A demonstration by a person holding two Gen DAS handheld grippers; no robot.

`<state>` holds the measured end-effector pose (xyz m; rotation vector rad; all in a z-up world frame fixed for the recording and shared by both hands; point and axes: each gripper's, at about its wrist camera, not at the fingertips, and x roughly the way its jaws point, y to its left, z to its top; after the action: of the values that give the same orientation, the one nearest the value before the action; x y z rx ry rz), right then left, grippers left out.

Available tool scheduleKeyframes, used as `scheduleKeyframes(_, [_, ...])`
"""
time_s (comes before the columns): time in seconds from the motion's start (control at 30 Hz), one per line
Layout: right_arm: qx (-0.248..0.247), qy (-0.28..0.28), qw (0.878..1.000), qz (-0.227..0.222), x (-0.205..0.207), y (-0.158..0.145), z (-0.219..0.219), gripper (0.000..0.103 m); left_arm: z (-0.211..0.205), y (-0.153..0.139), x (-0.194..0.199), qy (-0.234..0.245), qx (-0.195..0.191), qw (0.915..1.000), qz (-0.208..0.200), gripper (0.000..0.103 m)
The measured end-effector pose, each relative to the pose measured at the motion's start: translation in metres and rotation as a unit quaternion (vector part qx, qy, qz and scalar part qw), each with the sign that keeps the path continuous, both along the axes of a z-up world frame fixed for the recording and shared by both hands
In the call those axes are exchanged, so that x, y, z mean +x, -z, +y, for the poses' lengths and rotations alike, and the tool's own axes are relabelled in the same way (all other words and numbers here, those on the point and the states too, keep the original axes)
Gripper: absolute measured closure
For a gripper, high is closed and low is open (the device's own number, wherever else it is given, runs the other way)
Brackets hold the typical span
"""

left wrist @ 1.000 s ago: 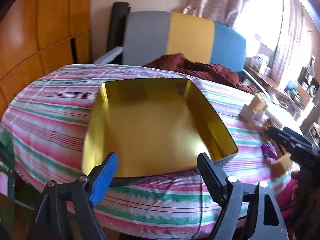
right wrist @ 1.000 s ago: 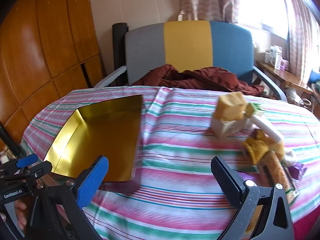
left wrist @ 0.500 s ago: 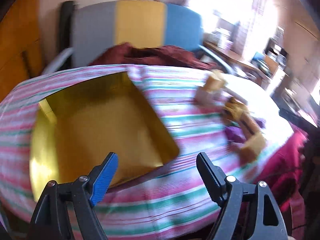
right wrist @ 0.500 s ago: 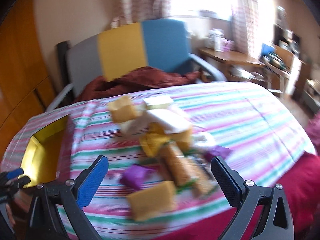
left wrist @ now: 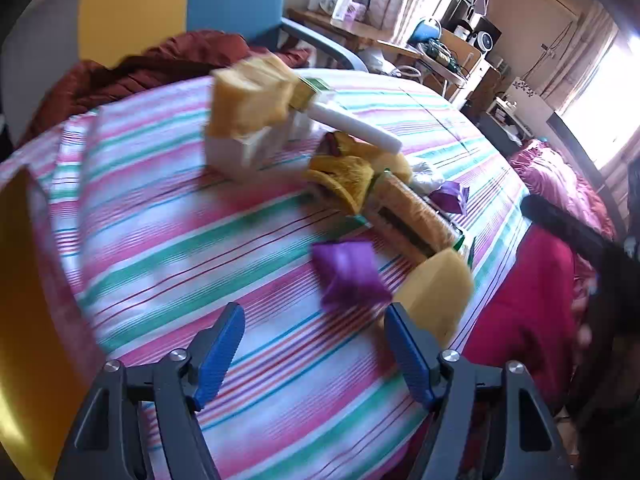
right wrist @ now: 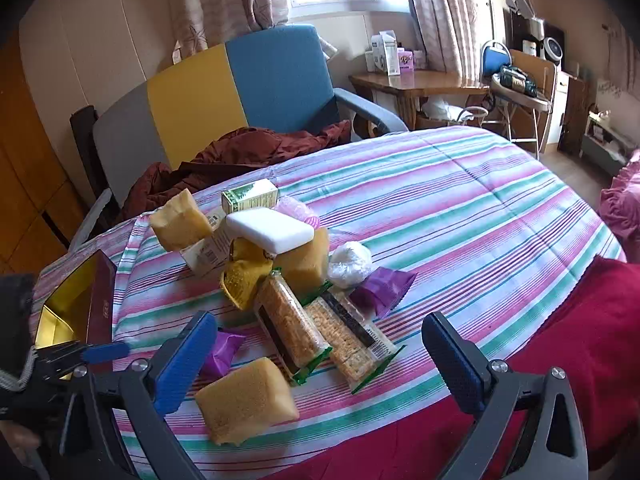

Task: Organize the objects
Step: 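Move the left gripper to the purple snack packet and grasp it, then carry the purple packet with the left gripper while the right gripper grasps a yellow sponge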

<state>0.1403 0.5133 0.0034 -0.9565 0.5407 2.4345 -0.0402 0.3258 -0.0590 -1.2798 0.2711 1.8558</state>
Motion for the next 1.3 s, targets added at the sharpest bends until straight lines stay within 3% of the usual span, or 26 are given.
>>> scheduleKeyframes(0.23, [-0.026, -0.008, 0.999, 0.017, 0.002, 0.003, 0.003, 0.000, 0.052, 0.026, -0.011, 0.026, -0.020, 0.9993, -0.018, 0.042])
scheduleKeyframes(0.37, [-0.038, -0.011, 0.999, 0.021, 0.002, 0.005, 0.005, 0.000, 0.072, 0.046, -0.012, 0.035, -0.048, 0.9980, -0.021, 0.058])
scheduleKeyframes(0.7, [-0.077, -0.003, 0.996, 0.038, 0.006, 0.008, 0.014, 0.000, 0.058, 0.049, 0.006, 0.050, -0.043, 0.9966, 0.050, 0.064])
scheduleKeyframes(0.83, [-0.081, 0.003, 0.996, 0.036, 0.007, 0.009, 0.017, 0.000, 0.042, 0.048, 0.006, 0.035, -0.040, 0.9971, 0.054, 0.065])
scheduleKeyframes(1.03, [-0.076, -0.016, 0.997, -0.001, -0.001, 0.011, 0.014, 0.000, 0.008, 0.046, 0.009, 0.022, -0.030, 0.9980, 0.051, 0.065])
scheduleKeyframes(1.17, [-0.054, -0.074, 0.994, -0.059, -0.013, 0.017, -0.004, 0.000, -0.013, 0.046, 0.012, 0.016, -0.024, 0.9983, 0.050, 0.065])
scheduleKeyframes(1.3, [-0.009, -0.134, 0.983, -0.129, -0.024, 0.027, -0.030, 0.000, -0.030, 0.047, 0.018, 0.010, -0.019, 0.9985, 0.050, 0.065])
